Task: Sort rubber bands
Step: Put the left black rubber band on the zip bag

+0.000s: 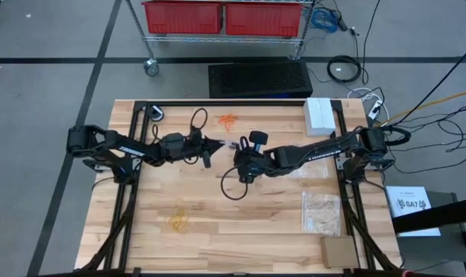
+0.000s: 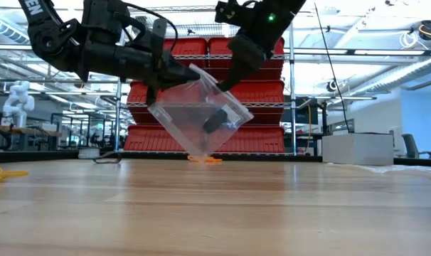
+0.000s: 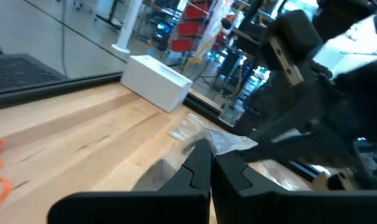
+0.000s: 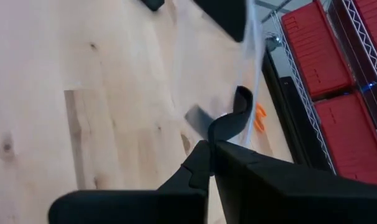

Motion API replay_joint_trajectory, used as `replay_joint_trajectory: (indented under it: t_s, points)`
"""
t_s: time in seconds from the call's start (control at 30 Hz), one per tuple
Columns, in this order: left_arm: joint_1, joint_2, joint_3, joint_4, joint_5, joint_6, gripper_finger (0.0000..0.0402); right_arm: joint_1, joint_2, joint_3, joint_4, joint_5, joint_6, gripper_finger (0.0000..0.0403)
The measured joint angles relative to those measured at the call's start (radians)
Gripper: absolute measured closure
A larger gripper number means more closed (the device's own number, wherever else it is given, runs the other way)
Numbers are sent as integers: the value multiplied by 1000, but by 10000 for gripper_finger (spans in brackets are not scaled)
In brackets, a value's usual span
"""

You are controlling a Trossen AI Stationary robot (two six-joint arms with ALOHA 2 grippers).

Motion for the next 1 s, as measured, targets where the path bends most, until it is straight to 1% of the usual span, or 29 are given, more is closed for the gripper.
replay_joint_trajectory:
  t_s: [0.3, 0.43, 0.67, 0.93, 1.0]
  points:
    - [0, 0, 0, -19, 87, 30, 401, -27, 0, 0, 17, -4, -50, 403]
    - [0, 0, 0, -35, 90, 35, 401, -27, 0, 0, 49, -76, -53, 403]
    - [0, 0, 0, -35, 119, 35, 401, -40, 0, 0, 112, -90, -99, 403]
    - [0, 0, 0, -34, 183, 57, 401, -82, 0, 0, 122, -108, -141, 403]
    - [0, 0, 0, -34, 187, 61, 401, -87, 0, 0, 130, -165, -149, 403]
